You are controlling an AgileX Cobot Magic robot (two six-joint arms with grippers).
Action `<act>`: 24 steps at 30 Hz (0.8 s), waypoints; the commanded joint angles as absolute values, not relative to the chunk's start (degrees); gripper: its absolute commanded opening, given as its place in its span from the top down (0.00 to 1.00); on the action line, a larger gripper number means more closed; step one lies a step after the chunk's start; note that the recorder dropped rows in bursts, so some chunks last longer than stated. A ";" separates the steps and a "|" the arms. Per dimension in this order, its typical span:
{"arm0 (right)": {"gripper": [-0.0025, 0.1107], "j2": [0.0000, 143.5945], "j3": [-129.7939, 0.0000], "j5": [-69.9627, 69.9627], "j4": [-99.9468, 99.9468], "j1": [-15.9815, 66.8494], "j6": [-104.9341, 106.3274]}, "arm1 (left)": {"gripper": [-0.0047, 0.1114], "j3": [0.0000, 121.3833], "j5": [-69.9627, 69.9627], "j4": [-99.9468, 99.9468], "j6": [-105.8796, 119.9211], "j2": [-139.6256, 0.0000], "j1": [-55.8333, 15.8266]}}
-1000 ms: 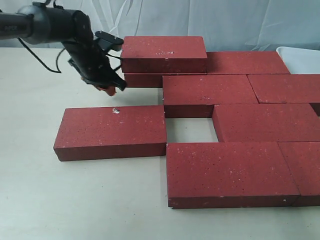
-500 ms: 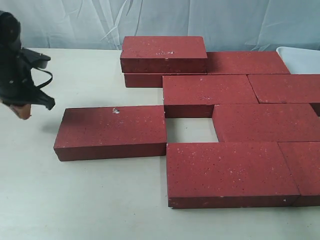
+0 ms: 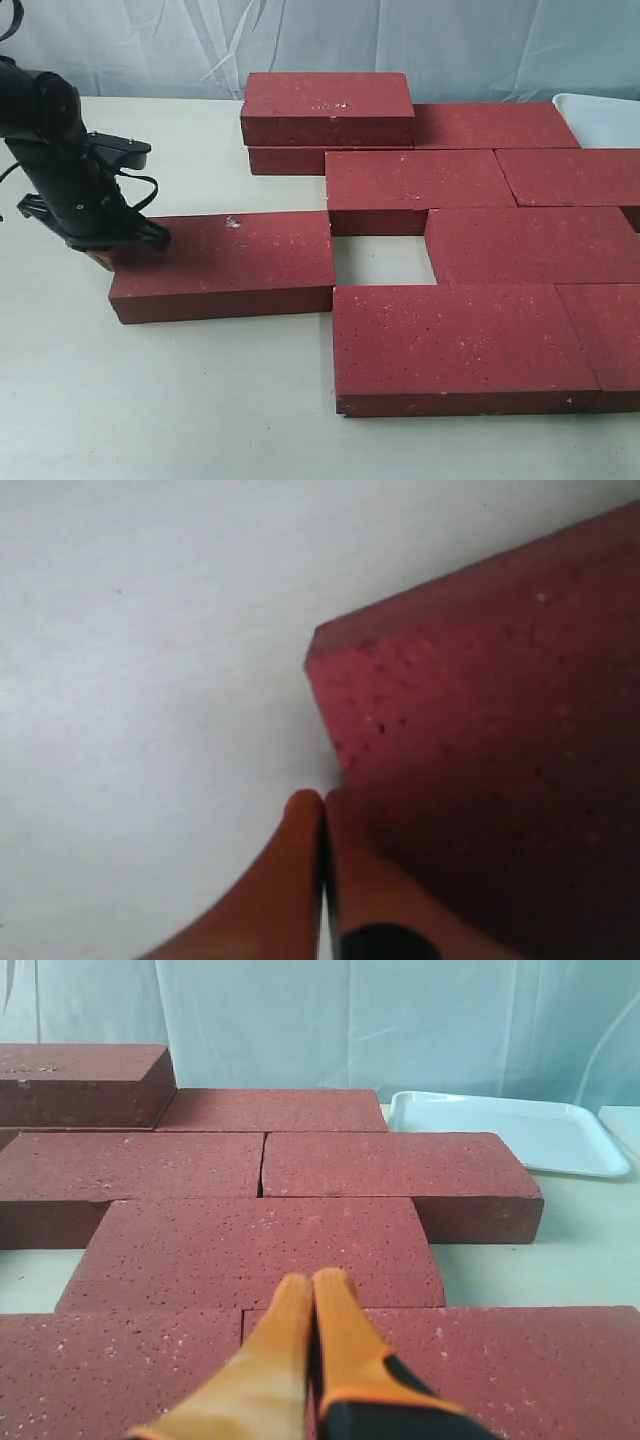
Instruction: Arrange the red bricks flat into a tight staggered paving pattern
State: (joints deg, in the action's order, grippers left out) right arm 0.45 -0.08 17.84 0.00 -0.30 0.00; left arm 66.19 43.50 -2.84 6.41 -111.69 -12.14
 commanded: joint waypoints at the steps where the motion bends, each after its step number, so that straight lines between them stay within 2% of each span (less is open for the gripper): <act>1: 0.99 0.00 0.00 17.39 -0.30 -0.63 0.00 | 0.96 66.13 39.77 -5.80 6.56 -111.68 -16.12; 11: 0.99 0.00 0.00 17.39 -0.30 -0.63 0.00 | 0.96 66.13 35.94 -3.71 6.57 -115.14 -20.37; 24: 0.99 0.00 0.00 17.39 -0.30 -0.63 0.00 | 0.93 66.13 39.19 1.28 3.58 -107.72 -12.69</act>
